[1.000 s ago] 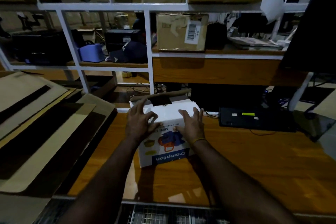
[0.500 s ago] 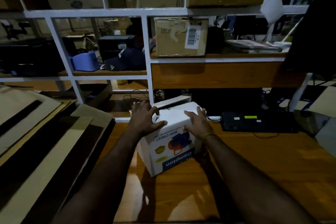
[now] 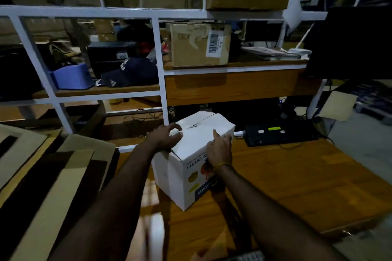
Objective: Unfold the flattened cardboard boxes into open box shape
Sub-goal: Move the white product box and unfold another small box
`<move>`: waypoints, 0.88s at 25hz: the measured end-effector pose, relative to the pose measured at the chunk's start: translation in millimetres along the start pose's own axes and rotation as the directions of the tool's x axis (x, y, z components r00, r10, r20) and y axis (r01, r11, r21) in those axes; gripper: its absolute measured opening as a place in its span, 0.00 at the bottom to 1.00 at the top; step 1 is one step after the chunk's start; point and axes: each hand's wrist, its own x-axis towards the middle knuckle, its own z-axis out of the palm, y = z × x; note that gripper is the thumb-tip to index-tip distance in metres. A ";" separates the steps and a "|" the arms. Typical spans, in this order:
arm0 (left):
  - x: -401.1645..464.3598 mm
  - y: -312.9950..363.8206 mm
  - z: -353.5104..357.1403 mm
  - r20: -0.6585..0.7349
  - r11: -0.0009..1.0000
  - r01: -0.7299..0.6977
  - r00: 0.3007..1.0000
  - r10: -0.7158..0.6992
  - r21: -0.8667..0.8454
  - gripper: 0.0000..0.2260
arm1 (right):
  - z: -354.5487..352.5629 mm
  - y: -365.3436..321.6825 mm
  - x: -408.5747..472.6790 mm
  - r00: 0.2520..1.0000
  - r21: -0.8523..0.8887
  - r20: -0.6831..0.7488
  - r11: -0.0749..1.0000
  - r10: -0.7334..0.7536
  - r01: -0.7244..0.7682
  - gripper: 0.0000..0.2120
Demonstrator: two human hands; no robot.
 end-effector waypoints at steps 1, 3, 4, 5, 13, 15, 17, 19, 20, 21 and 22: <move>0.2 -2.7 -1.4 0.036 0.999 -0.001 0.999 -0.001 0.052 0.19 | 4.3 -2.9 -8.1 0.999 0.009 -0.032 1.000 0.011 -0.010 0.23; -2.5 0.2 -8.6 0.059 0.995 0.010 0.998 -0.016 0.099 0.24 | 11.5 -4.8 -20.8 0.996 0.021 -0.093 1.000 0.016 -0.014 0.23; -1.1 -0.5 -10.1 0.085 0.994 0.015 0.996 -0.024 0.106 0.28 | 14.2 -4.5 -25.3 0.994 0.046 -0.110 0.999 0.016 -0.011 0.23; 3.6 -2.9 -9.6 0.095 0.996 0.007 0.995 -0.016 0.092 0.34 | 14.7 -5.5 -30.2 0.992 0.095 -0.124 0.995 0.019 -0.008 0.22; -18.4 24.5 -9.0 0.187 0.961 -0.135 0.978 0.091 0.241 0.24 | -2.1 10.5 -79.4 0.964 0.260 -0.195 0.938 -0.182 0.230 0.32; -27.5 34.4 -6.4 0.160 0.928 -0.184 0.977 0.138 0.325 0.24 | -9.7 20.0 -87.6 0.948 0.250 -0.235 0.929 -0.215 0.273 0.33; -33.7 46.3 -2.6 0.111 0.894 -0.203 0.979 0.173 0.399 0.24 | -19.1 24.6 -91.5 0.936 0.227 -0.256 0.927 -0.240 0.299 0.34; -42.0 59.4 -2.0 0.054 0.871 -0.219 0.974 0.218 0.439 0.24 | -28.8 27.9 -92.8 0.925 0.106 -0.251 0.942 -0.285 0.319 0.33; -42.7 63.9 -1.5 0.024 0.868 -0.237 0.967 0.252 0.436 0.25 | -32.0 30.6 -92.7 0.912 0.016 -0.255 0.942 -0.321 0.336 0.32; -44.4 68.0 -1.6 0.010 0.862 -0.268 0.956 0.292 0.431 0.26 | -34.4 32.9 -92.6 0.897 -0.067 -0.263 0.935 -0.354 0.349 0.31; -43.8 71.4 -2.5 -0.005 0.853 -0.298 0.943 0.332 0.429 0.28 | -36.0 34.9 -91.9 0.881 -0.126 -0.283 0.925 -0.379 0.357 0.29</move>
